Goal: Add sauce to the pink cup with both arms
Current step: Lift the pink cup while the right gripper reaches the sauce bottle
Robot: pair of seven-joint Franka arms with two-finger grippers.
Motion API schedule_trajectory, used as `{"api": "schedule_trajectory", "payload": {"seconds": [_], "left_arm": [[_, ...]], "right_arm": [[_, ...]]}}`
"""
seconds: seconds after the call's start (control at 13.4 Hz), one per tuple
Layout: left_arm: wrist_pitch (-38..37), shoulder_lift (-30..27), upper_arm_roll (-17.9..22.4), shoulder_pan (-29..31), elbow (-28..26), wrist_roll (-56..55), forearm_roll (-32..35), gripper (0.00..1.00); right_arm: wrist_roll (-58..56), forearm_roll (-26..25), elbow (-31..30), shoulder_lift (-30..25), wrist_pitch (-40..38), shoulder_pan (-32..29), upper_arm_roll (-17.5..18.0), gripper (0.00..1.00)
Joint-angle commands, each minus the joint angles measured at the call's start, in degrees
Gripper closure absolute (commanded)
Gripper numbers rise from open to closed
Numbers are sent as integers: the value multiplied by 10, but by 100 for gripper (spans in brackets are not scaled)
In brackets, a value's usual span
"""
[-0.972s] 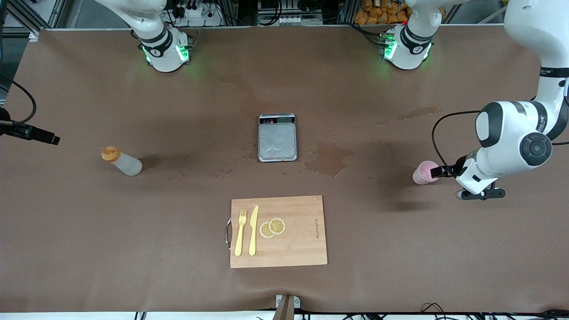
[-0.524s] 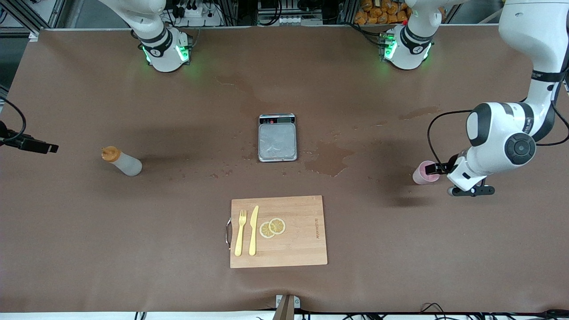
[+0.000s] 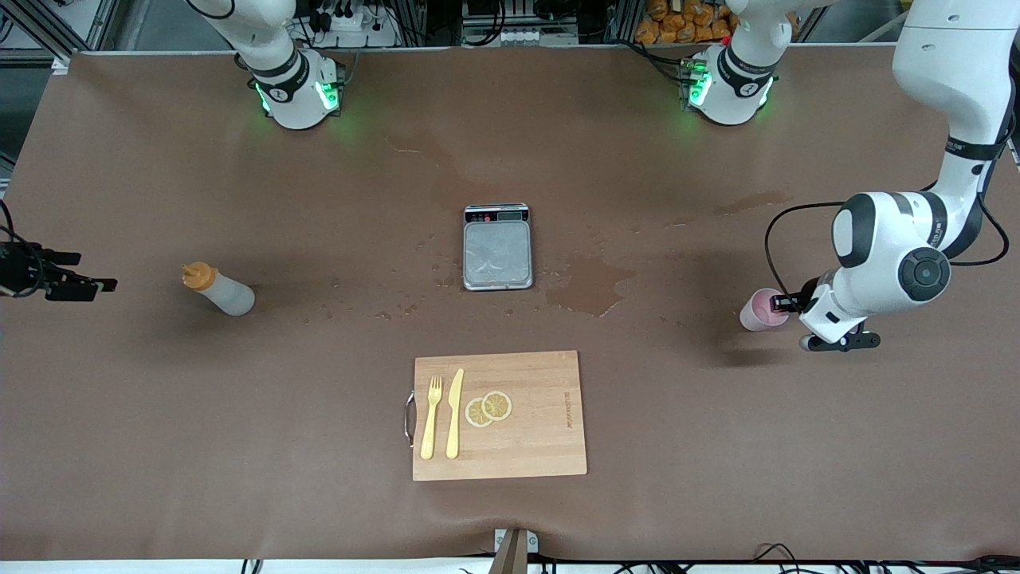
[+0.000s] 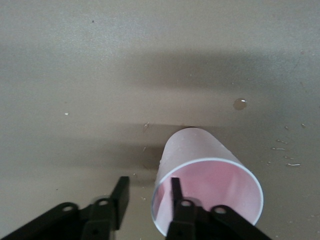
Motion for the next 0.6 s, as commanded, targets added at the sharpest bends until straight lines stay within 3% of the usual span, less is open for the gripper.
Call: {"api": "schedule_trajectory", "payload": {"seconds": [0.0,0.37,0.52], "left_arm": [[10,2,-4,2,0,-11,12,100],[4,-42,-21,0,6,-2,9,100],[-6,-68,-41,-1,12,-2,8,100]], "right_arm": [[49,47,46,66,-23,-31,9,0],[138,150,44,124,-23,-63,9,0],[143,169,41,146,-21,-66,9,0]]}}
